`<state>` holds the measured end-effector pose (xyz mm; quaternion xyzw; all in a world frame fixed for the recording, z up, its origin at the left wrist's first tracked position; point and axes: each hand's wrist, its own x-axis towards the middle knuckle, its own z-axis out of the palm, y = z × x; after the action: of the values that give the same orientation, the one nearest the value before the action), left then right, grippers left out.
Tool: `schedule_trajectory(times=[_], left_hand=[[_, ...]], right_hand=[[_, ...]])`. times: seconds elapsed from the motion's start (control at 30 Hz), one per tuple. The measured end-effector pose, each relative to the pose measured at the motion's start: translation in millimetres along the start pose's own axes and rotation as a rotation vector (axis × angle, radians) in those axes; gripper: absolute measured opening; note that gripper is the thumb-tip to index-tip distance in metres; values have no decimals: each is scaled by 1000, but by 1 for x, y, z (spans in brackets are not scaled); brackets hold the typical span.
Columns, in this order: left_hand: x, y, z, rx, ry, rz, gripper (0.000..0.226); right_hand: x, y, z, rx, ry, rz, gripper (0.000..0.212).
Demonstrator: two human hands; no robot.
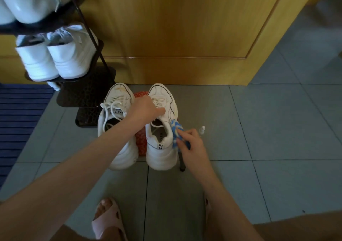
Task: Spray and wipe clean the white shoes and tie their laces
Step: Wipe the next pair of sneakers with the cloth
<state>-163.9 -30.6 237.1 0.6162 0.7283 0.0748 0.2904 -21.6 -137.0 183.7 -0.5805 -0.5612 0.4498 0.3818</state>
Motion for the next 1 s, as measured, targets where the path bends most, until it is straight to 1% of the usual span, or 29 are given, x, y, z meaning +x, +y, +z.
schedule_trajectory(times=[0.13, 0.2, 0.27, 0.3, 0.33, 0.4, 0.43, 0.5, 0.57, 0.67, 0.73, 0.8, 0.87, 0.9, 0.93, 1.0], left_hand=[[1, 2, 1, 35, 0, -11, 45], [0, 4, 0, 59, 0, -11, 42], [-2, 5, 0, 59, 3, -19, 41], [-3, 6, 0, 55, 6, -23, 40], [-4, 6, 0, 48, 8, -28, 38], [-6, 6, 0, 28, 9, -34, 36], [-6, 6, 0, 22, 5, -35, 36], [-8, 8, -1, 12, 8, -31, 36], [-9, 8, -1, 7, 16, -27, 37], [-9, 9, -1, 22, 2, -26, 39], [-10, 10, -2, 33, -1, -19, 39], [-12, 10, -3, 16, -11, -22, 38], [-14, 11, -5, 10, -42, -20, 39], [-15, 10, -6, 18, -68, -18, 43], [-15, 9, -7, 11, -99, -19, 55], [-19, 8, -11, -31, -121, 4, 94]], right_hand=[[-32, 2, 2, 36, 30, -6, 21], [-53, 5, 9, 59, 18, -15, 29], [-74, 5, 18, 73, -44, -6, 40], [-81, 4, 22, 102, -28, 4, 41], [-83, 2, 22, 162, 53, 26, 38], [-71, -2, 16, 280, 297, 58, 31], [-61, -4, 14, 295, 361, 50, 29], [-41, -8, 17, 264, 347, 0, 33], [-37, -7, 33, 177, 324, -56, 35], [-54, 9, 53, 20, 397, -135, 38], [-65, 25, 57, -91, 413, -214, 44], [-74, 36, 55, -184, 378, -267, 54], [-82, 35, 51, -197, 359, -279, 61], [-85, 31, 48, -181, 375, -288, 61], [-87, 25, 45, -159, 403, -311, 58], [-83, 11, 41, -162, 461, -412, 46]])
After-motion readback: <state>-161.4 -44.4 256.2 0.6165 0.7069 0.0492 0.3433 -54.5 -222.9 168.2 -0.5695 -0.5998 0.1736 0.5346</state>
